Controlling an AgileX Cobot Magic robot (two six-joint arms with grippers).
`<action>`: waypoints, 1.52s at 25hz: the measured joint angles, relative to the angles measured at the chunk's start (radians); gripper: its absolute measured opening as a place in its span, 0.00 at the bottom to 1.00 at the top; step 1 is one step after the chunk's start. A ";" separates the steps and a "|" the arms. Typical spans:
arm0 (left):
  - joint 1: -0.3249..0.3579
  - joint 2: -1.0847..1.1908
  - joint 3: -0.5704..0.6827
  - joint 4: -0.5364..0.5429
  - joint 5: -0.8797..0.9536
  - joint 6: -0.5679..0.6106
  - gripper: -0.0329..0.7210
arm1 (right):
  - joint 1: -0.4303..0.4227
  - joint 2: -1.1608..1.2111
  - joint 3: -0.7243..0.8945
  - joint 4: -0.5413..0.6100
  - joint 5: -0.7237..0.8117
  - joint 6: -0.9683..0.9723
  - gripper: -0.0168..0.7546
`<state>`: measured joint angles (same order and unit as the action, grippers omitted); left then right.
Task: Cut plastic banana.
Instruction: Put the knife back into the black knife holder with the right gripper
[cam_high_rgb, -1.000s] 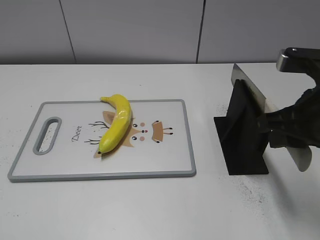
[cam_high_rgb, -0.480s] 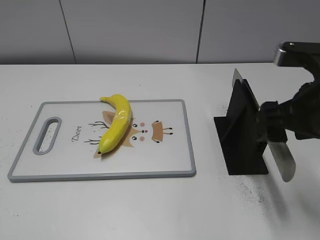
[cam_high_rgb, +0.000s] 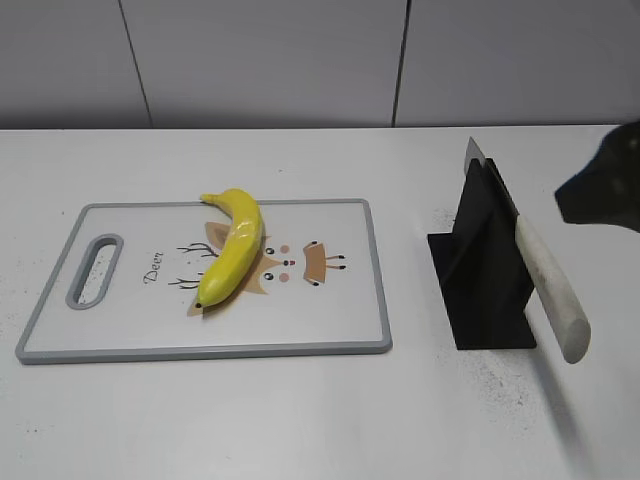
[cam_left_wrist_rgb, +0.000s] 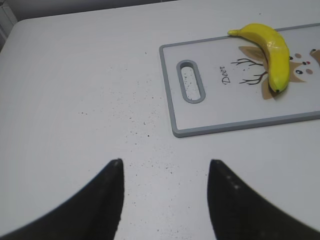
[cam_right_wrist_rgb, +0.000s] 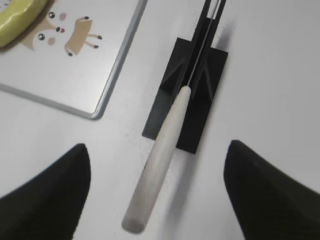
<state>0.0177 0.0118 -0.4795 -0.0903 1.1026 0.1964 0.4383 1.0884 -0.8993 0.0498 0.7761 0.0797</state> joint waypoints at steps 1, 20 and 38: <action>0.000 0.000 0.000 0.000 0.000 0.000 0.72 | 0.000 -0.030 0.002 0.004 0.025 -0.027 0.83; 0.000 0.000 0.000 0.000 -0.001 0.000 0.71 | 0.000 -0.762 0.397 -0.015 0.069 -0.106 0.79; 0.000 0.000 0.000 0.000 0.000 0.000 0.70 | 0.000 -1.082 0.396 -0.065 0.262 -0.107 0.78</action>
<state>0.0177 0.0118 -0.4795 -0.0906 1.1025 0.1964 0.4383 0.0062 -0.5035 -0.0152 1.0384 -0.0274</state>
